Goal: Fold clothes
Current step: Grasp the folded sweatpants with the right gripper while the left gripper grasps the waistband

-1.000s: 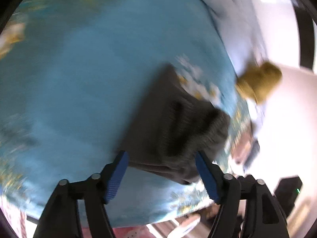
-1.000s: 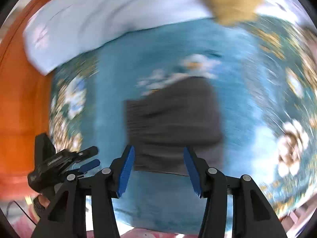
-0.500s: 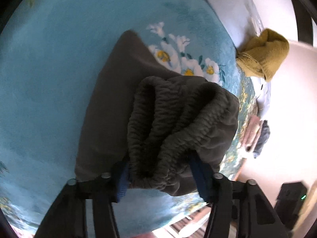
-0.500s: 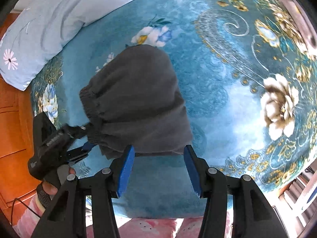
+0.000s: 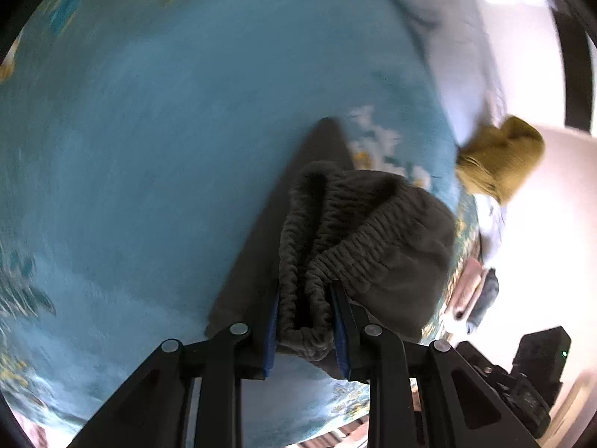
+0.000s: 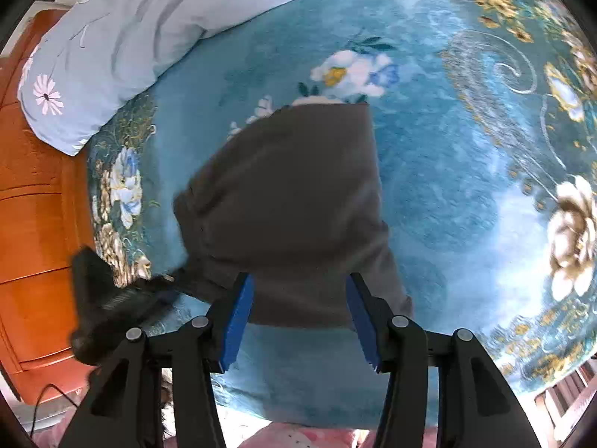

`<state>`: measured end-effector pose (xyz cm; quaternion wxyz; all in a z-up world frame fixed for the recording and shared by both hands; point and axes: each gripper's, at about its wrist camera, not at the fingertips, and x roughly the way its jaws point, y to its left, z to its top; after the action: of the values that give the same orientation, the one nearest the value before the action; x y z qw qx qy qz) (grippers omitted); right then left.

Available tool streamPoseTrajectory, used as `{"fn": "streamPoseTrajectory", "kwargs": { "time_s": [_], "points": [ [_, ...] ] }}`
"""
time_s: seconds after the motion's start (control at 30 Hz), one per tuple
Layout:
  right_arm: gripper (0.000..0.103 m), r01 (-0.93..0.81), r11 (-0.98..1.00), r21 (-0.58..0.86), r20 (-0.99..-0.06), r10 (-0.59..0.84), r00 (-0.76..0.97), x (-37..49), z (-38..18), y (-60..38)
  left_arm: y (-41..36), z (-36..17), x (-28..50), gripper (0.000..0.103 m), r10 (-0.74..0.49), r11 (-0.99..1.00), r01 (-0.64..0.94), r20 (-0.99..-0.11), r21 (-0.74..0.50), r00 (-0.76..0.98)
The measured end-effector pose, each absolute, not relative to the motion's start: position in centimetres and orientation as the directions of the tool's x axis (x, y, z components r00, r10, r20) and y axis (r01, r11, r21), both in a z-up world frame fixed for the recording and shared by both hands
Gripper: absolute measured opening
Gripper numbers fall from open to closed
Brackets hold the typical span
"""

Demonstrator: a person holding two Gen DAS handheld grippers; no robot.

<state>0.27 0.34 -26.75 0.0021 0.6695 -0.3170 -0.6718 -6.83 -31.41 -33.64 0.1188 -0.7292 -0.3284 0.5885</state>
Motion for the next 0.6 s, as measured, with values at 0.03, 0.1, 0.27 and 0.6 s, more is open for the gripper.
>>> {"fn": "streamPoseTrajectory", "kwargs": {
  "time_s": [0.03,0.1,0.27,0.6],
  "points": [
    [0.053,-0.414,-0.800,0.435,-0.895,-0.433,-0.103,0.0,-27.0,0.1,-31.6,-34.2,-6.6,0.028,0.615,-0.757,0.350,-0.782,-0.552,0.099],
    [0.053,-0.396,-0.808,0.436,-0.894,-0.439,-0.087,-0.6,-27.7,-0.4,-30.6,-34.9,-6.2,0.029,0.599,-0.772,0.347,-0.793,-0.533,0.114],
    [0.053,-0.415,-0.830,0.373,-0.907,-0.420,0.026,-1.3,-32.3,-1.2,-29.8,-36.4,-6.2,0.035,0.574,-0.796,0.338,-0.804,-0.502,0.158],
    [0.060,-0.349,-0.878,0.329,-0.913,-0.389,0.118,-2.6,-35.4,-2.2,-29.8,-36.0,-6.5,0.040,0.569,-0.810,0.306,-0.797,-0.501,0.201]
  ]
}}
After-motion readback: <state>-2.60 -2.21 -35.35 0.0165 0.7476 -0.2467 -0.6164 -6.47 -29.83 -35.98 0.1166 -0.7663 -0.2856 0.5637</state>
